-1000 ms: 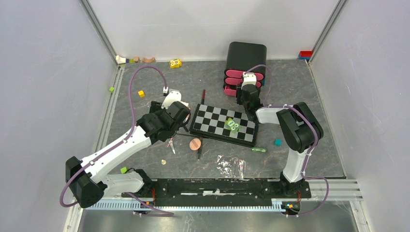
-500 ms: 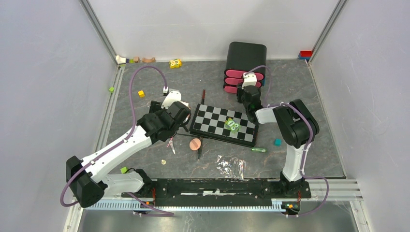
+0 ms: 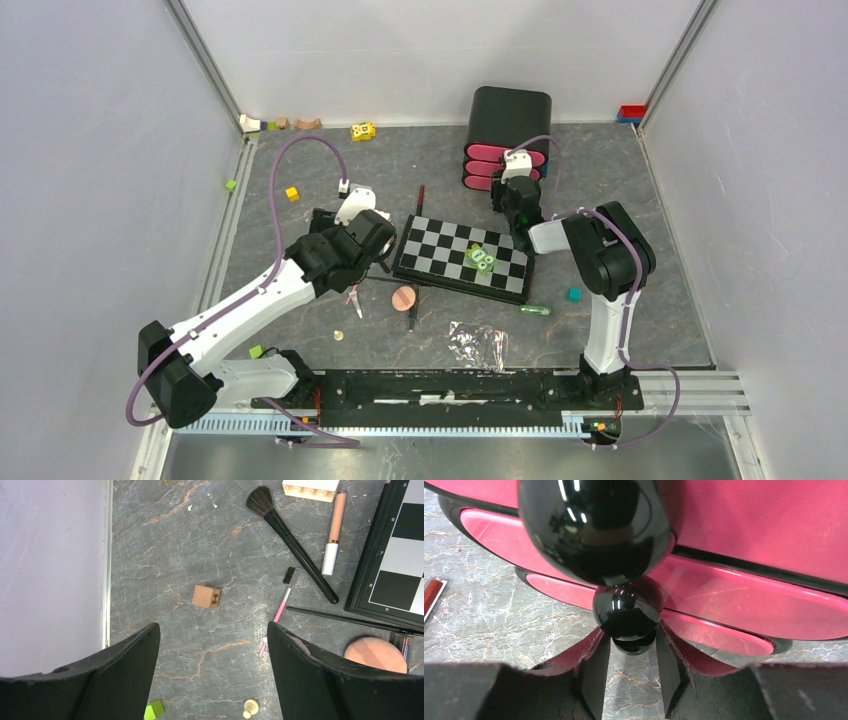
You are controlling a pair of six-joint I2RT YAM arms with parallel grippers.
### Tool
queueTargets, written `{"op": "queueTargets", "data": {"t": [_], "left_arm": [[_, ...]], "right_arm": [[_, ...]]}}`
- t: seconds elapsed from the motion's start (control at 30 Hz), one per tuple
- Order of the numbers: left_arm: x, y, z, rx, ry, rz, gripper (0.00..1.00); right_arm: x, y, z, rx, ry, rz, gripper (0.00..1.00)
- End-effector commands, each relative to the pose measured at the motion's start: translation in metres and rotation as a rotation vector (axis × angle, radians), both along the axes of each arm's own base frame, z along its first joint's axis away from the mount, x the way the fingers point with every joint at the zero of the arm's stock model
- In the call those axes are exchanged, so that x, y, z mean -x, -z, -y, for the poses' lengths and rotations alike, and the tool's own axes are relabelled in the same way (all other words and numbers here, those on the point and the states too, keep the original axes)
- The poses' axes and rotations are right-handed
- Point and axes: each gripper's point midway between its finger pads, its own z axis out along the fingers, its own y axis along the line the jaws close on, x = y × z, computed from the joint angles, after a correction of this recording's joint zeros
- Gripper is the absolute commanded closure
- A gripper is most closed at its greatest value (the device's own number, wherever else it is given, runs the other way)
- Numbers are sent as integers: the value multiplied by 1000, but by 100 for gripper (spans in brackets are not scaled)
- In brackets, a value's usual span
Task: Organize the makeup
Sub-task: Close the drawer in the storage box.
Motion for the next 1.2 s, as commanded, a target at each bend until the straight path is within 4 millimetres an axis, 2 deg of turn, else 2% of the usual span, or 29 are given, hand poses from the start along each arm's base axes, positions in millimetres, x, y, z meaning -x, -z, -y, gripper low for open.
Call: {"op": "queueTargets", "data": {"t": [0.0, 0.23, 0.37, 0.63, 0.77, 0.9, 1.0, 1.17], "left_arm": [[-6, -6, -3, -33, -5, 28, 15], [-6, -6, -3, -36, -5, 27, 15], [-6, -6, -3, -38, -4, 25, 15], [-5, -7, -1, -15, 7, 24, 15], [-5, -3, 8, 13, 37, -7, 15], [-4, -6, 11, 34, 49, -3, 16], [-1, -12, 7, 51, 44, 21, 15], [4, -11, 6, 83, 53, 24, 14]], "right_arm": [[-20, -25, -5, -21, -12, 90, 56], [-25, -24, -5, -20, -20, 90, 55], [-19, -26, -9, -36, -46, 87, 55], [18, -52, -5, -113, -69, 113, 55], [42, -61, -6, -130, -110, 87, 55], [60, -71, 4, -140, -83, 67, 54], [66, -83, 8, -162, -62, 58, 53], [73, -89, 20, -179, 30, -37, 50]]}}
